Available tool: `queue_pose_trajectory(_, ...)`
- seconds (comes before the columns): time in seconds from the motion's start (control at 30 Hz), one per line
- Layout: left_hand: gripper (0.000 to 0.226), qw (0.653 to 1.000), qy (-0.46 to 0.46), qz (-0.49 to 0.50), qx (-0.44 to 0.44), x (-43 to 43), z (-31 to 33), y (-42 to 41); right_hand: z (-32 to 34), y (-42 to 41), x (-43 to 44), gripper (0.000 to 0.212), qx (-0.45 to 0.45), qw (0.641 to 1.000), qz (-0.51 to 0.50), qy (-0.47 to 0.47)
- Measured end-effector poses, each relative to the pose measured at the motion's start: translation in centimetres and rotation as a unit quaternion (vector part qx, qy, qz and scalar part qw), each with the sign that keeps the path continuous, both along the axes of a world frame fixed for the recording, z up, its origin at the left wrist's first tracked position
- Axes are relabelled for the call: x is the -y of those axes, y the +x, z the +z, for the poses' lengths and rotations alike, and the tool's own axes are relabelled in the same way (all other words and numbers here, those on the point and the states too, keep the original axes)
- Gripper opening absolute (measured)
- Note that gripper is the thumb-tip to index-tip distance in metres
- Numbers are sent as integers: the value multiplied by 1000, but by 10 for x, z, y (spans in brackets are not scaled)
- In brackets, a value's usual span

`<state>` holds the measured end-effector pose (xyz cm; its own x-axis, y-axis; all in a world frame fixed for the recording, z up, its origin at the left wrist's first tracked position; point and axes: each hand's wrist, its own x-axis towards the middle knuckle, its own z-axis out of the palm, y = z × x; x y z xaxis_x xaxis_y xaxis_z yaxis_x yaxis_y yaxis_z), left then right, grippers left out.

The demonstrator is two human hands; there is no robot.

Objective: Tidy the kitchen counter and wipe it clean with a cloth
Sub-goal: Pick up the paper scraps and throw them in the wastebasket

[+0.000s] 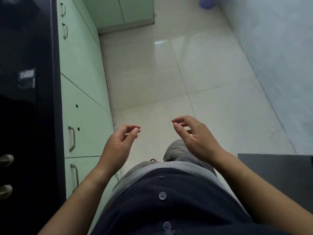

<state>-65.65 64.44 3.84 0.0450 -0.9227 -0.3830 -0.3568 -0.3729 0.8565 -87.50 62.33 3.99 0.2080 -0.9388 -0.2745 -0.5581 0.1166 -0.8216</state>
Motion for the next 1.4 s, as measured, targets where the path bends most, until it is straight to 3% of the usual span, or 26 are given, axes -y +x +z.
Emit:
queue_pose_trajectory(0.27, 12, 1000, -1, 0, 30, 167, -17, 19, -12, 15, 184, 23, -3, 1000, 25, -3)
queue_pose_trajectory(0.5, 25, 997, -47, 56, 22, 342, 13, 18, 22, 25, 379, 27, -19, 995, 84, -53)
queue_pose_trajectory(0.8, 12, 990, -10, 141, -2, 454, -4, 58, -3, 64, 505, 26, -32, 990, 136, -7)
queue_pose_trajectory(1.13, 15, 974, -30, 224, 9, 606, -1, 190, 7, 229, 703, 28, -32, 967, 243, -71)
queue_pose_trajectory(1.4, 13, 915, -18, 402, 32, 643, 9, 300, 26, 387, 795, 35, -6, 905, 414, -97)
